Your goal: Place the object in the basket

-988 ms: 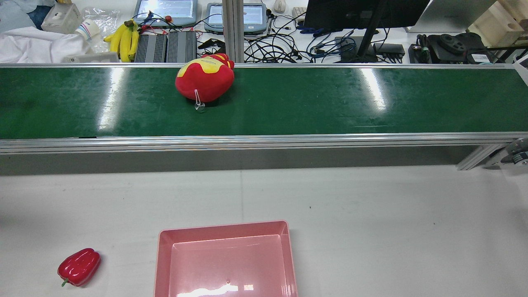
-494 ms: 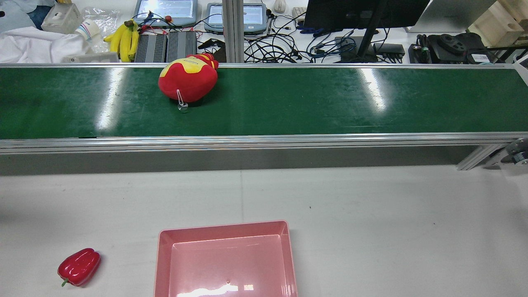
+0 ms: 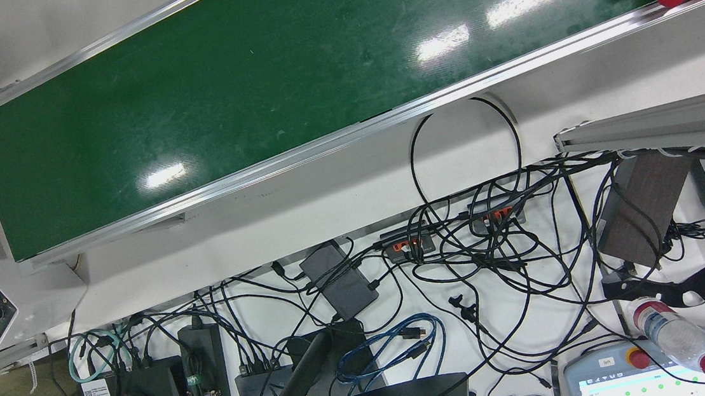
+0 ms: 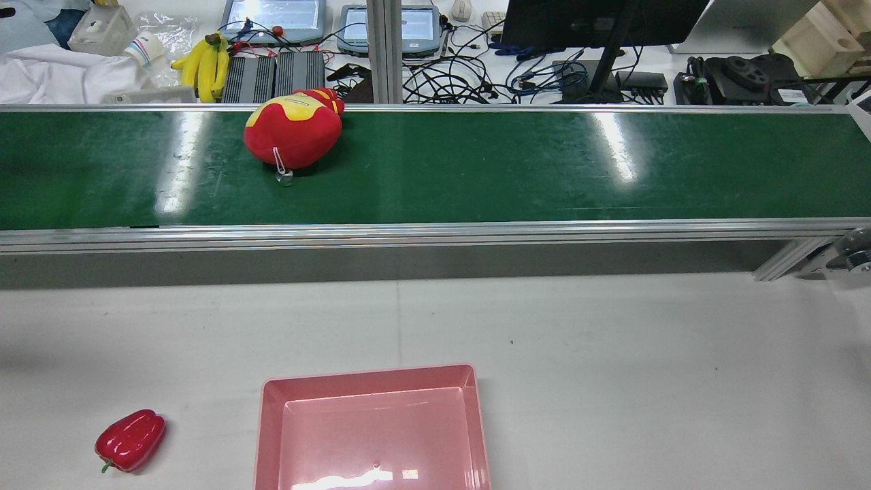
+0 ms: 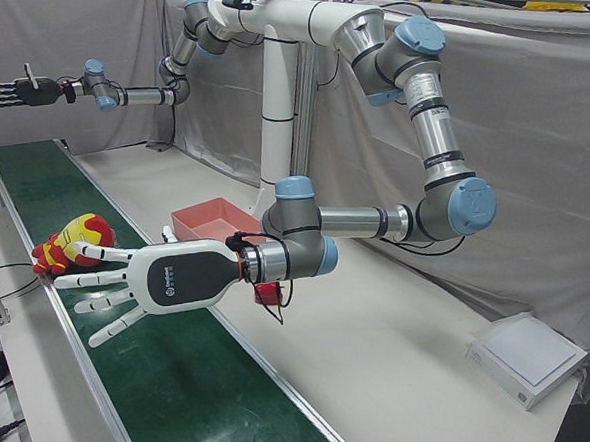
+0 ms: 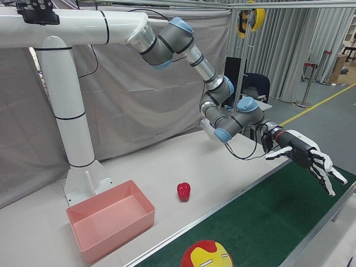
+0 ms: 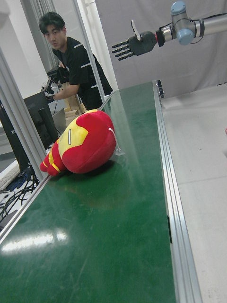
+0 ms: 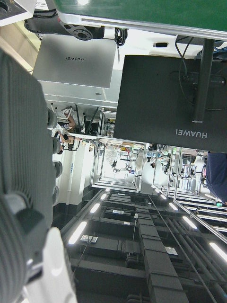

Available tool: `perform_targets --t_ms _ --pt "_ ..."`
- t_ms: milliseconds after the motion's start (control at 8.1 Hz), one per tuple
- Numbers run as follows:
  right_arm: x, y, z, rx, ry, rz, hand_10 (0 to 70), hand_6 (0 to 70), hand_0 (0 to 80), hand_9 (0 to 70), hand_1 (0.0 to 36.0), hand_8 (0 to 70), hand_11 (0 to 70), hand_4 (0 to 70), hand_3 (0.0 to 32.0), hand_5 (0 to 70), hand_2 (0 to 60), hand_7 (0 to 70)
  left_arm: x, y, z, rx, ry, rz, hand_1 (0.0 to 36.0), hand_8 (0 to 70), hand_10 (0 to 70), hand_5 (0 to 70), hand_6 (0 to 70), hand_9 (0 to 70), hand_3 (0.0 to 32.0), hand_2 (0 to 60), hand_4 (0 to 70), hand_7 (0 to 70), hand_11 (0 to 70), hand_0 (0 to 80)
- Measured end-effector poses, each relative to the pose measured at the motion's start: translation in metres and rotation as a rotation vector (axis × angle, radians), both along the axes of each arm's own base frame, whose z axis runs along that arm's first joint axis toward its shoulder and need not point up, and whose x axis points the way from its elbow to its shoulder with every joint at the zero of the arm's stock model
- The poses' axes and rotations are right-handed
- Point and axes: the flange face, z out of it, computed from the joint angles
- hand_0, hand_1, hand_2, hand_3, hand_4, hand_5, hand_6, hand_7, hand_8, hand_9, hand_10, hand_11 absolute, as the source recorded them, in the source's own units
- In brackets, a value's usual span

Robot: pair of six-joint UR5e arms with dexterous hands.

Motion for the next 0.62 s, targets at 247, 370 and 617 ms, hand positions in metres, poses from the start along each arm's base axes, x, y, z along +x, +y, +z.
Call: perform_targets --t_ms 247,370,617 --pt "0.0 0.0 0.0 -0.001 0.0 0.0 0.0 0.0 0.0 0.0 0.0 0.0 0.0 0.0 0.0 0.0 0.0 0.0 0.016 0.022 -0.041 0.03 -0.065 0.013 15.0 12.5 2.9 30.3 1.7 13.9 29.8 0.0 0.0 8.5 6.4 57.9" --pt "0.0 0.0 0.001 -0.001 0.0 0.0 0.0 0.0 0.0 0.0 0.0 0.0 0.0 0.0 0.0 0.0 0.0 0.0 0.031 0.03 -0.054 0.034 -0.09 0.018 15.4 12.4 2.5 30.7 1.6 13.6 31.0 0.0 0.0 8.5 5.9 57.8" --pt "0.0 0.0 0.001 -0.001 0.0 -0.001 0.0 0.0 0.0 0.0 0.0 0.0 0.0 0.0 0.0 0.0 0.0 0.0 0.07 0.035 -0.069 0.022 -0.133 0.037 14.6 12.2 1.7 32.2 2.0 13.2 29.6 0.0 0.0 8.5 4.6 56.5"
